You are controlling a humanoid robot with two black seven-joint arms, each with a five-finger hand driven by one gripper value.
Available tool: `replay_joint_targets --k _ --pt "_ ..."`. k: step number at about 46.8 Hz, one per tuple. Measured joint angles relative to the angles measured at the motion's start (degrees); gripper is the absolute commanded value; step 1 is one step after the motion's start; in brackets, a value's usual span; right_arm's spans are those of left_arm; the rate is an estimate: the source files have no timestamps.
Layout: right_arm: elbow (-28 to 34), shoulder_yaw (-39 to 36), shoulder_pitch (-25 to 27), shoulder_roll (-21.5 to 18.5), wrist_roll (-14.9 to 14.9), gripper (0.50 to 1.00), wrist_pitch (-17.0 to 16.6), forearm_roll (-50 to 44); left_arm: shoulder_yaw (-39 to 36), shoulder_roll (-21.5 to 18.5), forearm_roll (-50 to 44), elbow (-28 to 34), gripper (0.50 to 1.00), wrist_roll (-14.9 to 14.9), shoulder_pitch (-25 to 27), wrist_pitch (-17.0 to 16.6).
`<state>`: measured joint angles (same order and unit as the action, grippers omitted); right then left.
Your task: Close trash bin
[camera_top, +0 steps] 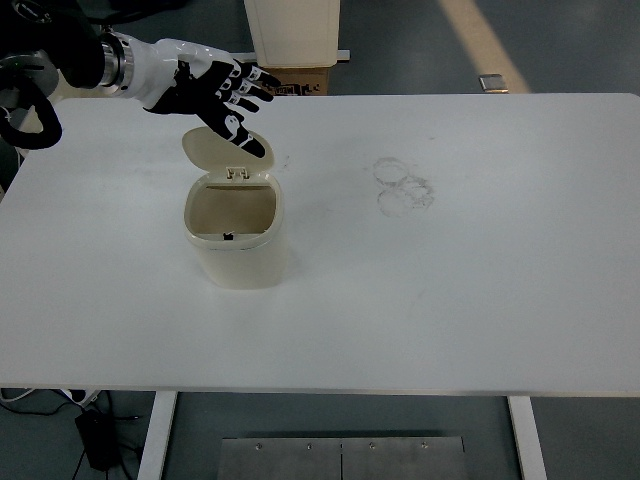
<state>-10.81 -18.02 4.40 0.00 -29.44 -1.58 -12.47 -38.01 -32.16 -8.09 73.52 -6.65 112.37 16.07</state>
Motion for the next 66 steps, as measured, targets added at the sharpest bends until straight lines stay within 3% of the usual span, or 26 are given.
replay_joint_targets --k 15,41,66 --pt "0.0 0.0 -0.1 0.0 0.0 0.991 0.0 0.0 -6.5 1.0 1.9 2.0 1.000 -0.3 5.8 5.4" --pt "0.0 0.0 -0.3 0.0 0.0 0.991 0.0 0.0 -11.6 0.9 5.1 8.5 1.000 -0.3 12.7 9.7" --pt "0.0 0.0 -0.5 0.0 0.0 0.991 0.0 0.0 -15.2 1.1 6.9 11.2 1.000 -0.3 12.3 9.9"
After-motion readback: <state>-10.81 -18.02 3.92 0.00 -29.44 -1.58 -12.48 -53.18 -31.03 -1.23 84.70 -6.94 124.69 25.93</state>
